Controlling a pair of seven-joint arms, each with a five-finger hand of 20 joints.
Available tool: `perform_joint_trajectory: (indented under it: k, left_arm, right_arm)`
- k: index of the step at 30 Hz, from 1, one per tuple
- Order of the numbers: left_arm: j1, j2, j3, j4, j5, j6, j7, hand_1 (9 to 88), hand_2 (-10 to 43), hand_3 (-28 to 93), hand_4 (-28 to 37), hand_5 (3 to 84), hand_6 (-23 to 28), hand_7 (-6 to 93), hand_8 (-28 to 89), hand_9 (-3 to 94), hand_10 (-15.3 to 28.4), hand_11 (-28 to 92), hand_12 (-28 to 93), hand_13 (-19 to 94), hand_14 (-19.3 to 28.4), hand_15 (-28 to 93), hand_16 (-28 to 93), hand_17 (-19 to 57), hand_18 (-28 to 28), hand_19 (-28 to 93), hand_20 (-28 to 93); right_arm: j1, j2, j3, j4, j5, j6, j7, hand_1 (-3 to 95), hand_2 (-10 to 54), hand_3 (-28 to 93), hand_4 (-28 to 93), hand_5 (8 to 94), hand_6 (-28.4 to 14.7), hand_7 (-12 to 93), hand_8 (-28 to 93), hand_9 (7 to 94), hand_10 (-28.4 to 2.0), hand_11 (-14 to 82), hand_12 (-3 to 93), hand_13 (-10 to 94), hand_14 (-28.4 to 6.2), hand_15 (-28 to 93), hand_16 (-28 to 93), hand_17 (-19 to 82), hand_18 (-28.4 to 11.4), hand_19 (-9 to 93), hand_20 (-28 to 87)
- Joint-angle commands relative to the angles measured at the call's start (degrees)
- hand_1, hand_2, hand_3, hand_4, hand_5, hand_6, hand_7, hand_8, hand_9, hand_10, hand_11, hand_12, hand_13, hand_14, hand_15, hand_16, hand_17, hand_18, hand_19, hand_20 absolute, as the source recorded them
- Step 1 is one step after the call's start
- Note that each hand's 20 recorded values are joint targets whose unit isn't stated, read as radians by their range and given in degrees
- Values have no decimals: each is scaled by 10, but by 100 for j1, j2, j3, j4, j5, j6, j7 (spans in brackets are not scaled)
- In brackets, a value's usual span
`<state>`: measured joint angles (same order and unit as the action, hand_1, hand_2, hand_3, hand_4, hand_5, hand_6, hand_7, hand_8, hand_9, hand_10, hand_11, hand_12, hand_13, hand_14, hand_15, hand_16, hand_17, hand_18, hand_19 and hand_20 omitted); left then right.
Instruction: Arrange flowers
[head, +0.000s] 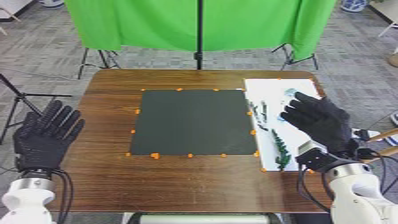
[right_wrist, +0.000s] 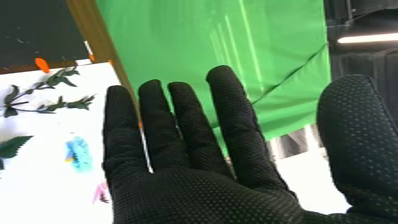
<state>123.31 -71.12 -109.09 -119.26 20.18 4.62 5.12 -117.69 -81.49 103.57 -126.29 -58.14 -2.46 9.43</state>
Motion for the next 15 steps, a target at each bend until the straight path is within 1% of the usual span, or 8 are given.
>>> perform_joint_trajectory:
  k: [1, 3, 6, 8, 12, 13, 14, 15]
  left_arm:
    - [61, 30, -29, -19, -41, -110, -19, 243, 151, 723, -283, 454, 70, 110, -94, 416, 139, 177, 99, 321, 140, 312, -81, -39, 144, 349, 118]
    - [95, 20, -33, -31, -76, -85, -41, 243, 149, 724, -283, 454, 70, 110, -94, 412, 140, 175, 99, 314, 138, 306, -80, -38, 142, 346, 117]
    - [144, 11, -48, -44, -155, -56, -40, 243, 149, 724, -283, 454, 69, 109, -93, 411, 140, 175, 100, 312, 137, 305, -76, -38, 142, 345, 117]
    - [135, 11, -48, -45, -128, -47, -21, 244, 148, 723, -283, 454, 69, 109, -93, 411, 140, 175, 101, 311, 137, 304, -74, -38, 142, 345, 118]
    - [93, 11, -16, -33, -163, -21, 9, 250, 148, 729, -283, 455, 70, 109, -93, 410, 141, 175, 101, 302, 134, 299, -75, -39, 142, 345, 119]
    - [103, 3, -15, -37, -206, -17, 21, 250, 148, 731, -283, 455, 70, 109, -93, 409, 140, 175, 101, 299, 133, 298, -75, -39, 142, 345, 120]
    - [103, -7, -18, -41, -240, -26, 23, 251, 148, 732, -283, 455, 70, 109, -93, 409, 140, 175, 101, 295, 132, 296, -75, -39, 143, 345, 120]
    - [105, -7, -21, -44, -234, -33, 23, 252, 148, 732, -283, 455, 70, 109, -93, 408, 140, 175, 101, 293, 132, 295, -75, -39, 142, 345, 120]
  right_arm:
    - [-92, -30, 46, -70, -55, 20, -5, 180, 20, 837, -281, 479, -26, 242, -151, 420, -158, 100, 114, 345, -151, 170, 134, 119, -175, 336, 129]
    - [-96, 13, 18, -122, -232, 161, 100, 183, 19, 837, -281, 479, -26, 242, -151, 420, -158, 100, 114, 345, -151, 171, 134, 119, -176, 336, 129]
    - [-88, 22, 32, -110, -290, 95, 105, 199, 22, 836, -281, 484, -26, 248, -151, 425, -158, 104, 115, 351, -150, 176, 135, 120, -176, 338, 131]
    - [-81, 4, 73, -79, -272, -30, 17, 207, 18, 837, -281, 485, -24, 251, -153, 427, -157, 104, 115, 354, -149, 178, 134, 121, -175, 339, 131]
    - [-11, 32, 85, -82, -446, -3, 2, 213, 4, 839, -282, 471, -24, 252, -156, 428, -156, 106, 116, 356, -147, 181, 133, 122, -175, 340, 131]
    - [14, 61, 70, -118, -804, 50, 87, 218, -1, 839, -282, 467, -24, 253, -157, 429, -156, 107, 116, 358, -147, 181, 133, 122, -175, 340, 131]
    - [12, 173, -26, -202, -1442, 310, 248, 223, -7, 839, -282, 462, -25, 255, -157, 431, -157, 109, 117, 361, -147, 183, 133, 125, -177, 348, 134]
    - [-3, 301, -160, -257, -2277, 584, 377, 229, -11, 836, -282, 460, -26, 256, -158, 435, -159, 114, 120, 370, -147, 193, 136, 132, -185, 382, 148]
